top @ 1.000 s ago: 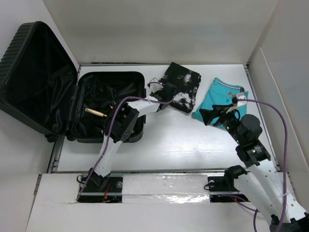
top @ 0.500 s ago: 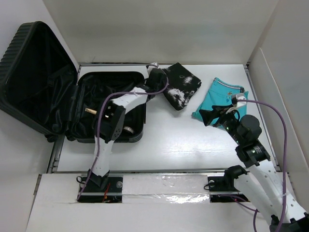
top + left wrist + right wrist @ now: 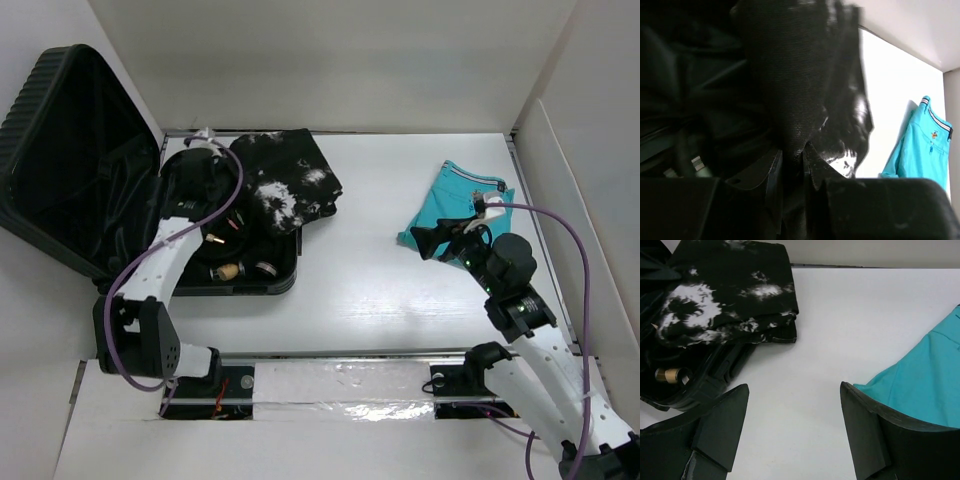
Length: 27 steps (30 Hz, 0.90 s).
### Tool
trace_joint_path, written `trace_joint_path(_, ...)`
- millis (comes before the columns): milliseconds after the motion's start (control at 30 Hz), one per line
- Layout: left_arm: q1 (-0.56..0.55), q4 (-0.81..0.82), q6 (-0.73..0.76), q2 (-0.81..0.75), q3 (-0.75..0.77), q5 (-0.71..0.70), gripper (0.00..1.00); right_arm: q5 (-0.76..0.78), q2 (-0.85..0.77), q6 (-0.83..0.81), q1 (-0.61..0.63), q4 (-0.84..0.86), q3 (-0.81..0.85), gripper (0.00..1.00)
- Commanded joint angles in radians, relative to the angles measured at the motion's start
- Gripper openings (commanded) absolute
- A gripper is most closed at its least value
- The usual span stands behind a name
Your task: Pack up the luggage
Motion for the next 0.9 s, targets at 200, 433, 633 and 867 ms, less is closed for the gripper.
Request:
trace_joint_path(200,0.291,0.048,0.011,-0.201,-0.200,-0.068,0.00,-0.001,0.010,-0.020,0.005,0.041,0.012,0.79)
trace_joint_path(433,0.372,-0.002,0.019,-0.076,-0.194,-0.210,0.00,-0.001,0.008,-0.023,0.005,0.038,0.015,0.80)
trace_joint_path(633,0.414,-0.122,0.005,0.053,-0.113,-0.249,0.19,0.009,0.011,-0.024,0.005,0.032,0.016,0.80)
trace_joint_path(867,0.401,-0.087,-0.026,-0.098,-0.148,-0.187,0.69,0.077,0.031,-0.009,0.005,0.040,0.004,0.20)
